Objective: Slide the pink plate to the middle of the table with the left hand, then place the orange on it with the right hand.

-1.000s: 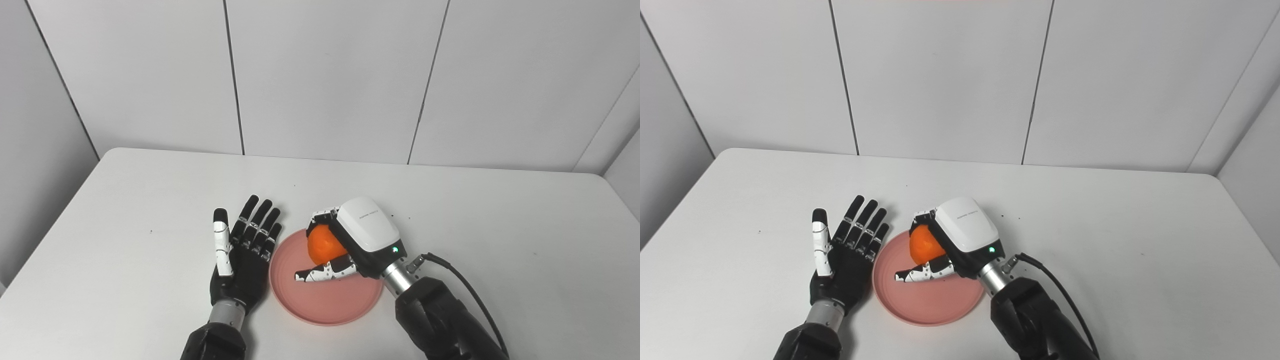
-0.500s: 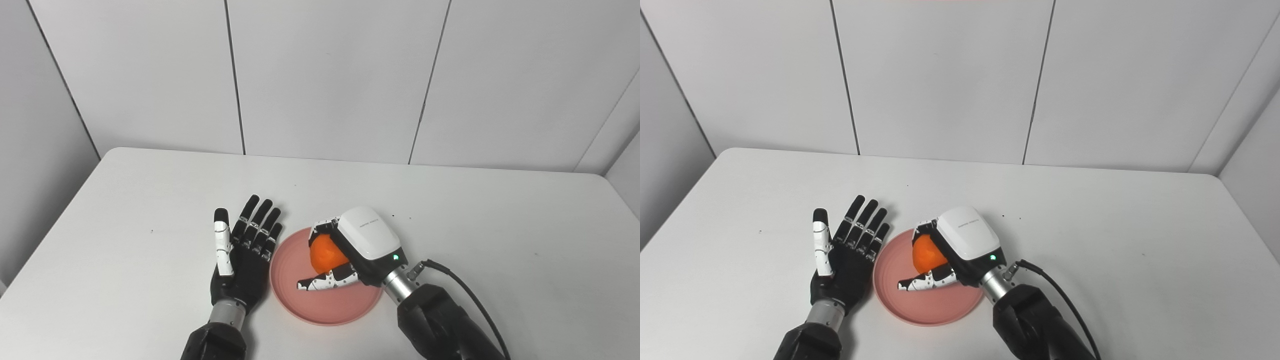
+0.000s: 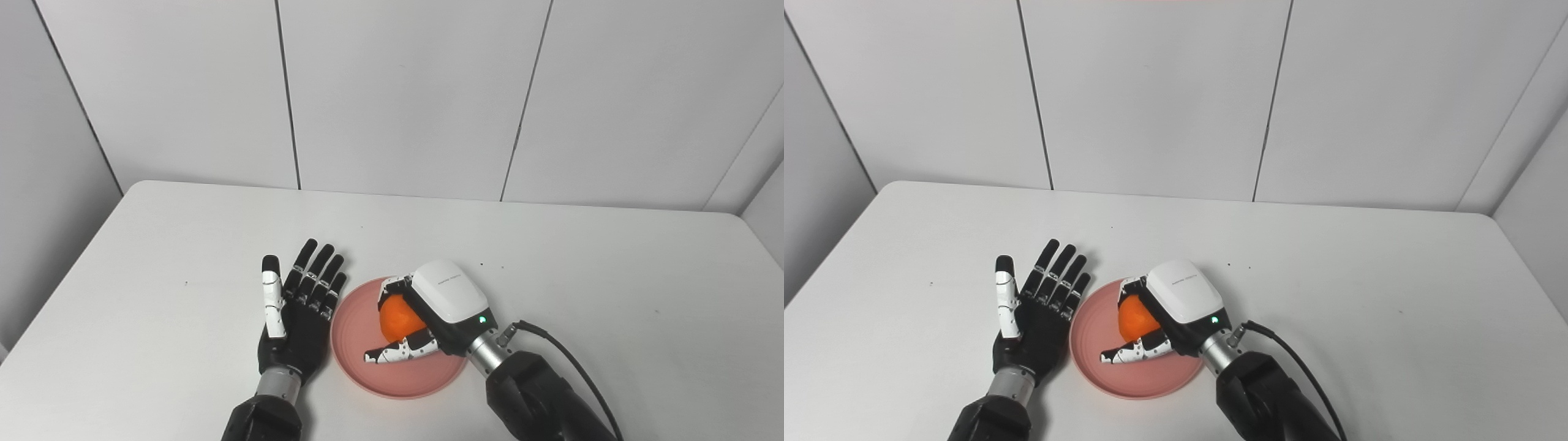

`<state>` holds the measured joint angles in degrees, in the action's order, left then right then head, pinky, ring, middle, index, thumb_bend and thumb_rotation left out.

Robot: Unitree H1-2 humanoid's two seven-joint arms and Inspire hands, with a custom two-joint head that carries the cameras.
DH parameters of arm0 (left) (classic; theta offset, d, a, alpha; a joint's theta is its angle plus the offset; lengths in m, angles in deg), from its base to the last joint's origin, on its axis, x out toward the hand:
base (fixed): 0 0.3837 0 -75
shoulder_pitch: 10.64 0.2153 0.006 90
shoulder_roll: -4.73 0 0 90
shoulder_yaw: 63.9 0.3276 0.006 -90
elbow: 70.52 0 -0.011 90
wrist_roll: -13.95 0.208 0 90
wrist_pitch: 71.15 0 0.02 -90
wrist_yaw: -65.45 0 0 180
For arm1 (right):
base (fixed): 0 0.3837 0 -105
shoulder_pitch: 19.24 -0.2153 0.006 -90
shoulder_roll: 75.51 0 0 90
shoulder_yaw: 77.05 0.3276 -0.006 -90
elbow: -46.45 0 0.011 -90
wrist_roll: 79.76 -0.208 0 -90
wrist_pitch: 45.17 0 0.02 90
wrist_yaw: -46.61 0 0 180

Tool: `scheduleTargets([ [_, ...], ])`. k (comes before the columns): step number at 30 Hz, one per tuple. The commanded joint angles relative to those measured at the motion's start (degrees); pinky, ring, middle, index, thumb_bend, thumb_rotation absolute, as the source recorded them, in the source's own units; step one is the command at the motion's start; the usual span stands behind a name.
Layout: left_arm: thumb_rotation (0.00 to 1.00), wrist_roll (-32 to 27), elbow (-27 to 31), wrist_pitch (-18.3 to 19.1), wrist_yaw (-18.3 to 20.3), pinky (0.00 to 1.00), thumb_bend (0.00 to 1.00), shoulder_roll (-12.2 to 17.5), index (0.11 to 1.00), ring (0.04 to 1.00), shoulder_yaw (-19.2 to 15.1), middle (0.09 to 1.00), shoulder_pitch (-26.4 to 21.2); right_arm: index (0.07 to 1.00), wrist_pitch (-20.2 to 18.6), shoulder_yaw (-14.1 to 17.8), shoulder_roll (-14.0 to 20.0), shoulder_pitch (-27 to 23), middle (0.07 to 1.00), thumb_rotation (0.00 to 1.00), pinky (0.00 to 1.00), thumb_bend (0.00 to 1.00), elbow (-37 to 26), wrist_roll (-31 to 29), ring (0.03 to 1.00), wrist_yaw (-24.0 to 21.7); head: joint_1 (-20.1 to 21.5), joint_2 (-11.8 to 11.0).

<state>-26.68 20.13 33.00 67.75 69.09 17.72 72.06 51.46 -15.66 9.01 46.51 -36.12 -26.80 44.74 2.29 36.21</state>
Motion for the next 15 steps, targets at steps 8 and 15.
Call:
scheduleTargets([
  [8, 0.67, 0.3, -2.5, 2.0, -1.8, 0.93, 0.74, -2.0, 0.824, 0.829, -0.2, 0.771, 2.5, 0.375, 0.1, 0.0, 0.1, -1.3, 0.306, 0.53, 0.16, 0.6, -0.7, 0.8, 0.228, 0.0, -0.2, 0.1],
  [15, 0.67, 0.5, -2.2, 2.3, -2.4, 0.94, 0.75, -2.2, 0.823, 0.856, -0.1, 0.792, 2.6, 0.398, 1.4, -0.1, 0.3, -1.2, 0.359, 0.52, 0.23, 0.66, 0.8, 0.4, 0.29, 0.9, -0.2, 0.1],
])
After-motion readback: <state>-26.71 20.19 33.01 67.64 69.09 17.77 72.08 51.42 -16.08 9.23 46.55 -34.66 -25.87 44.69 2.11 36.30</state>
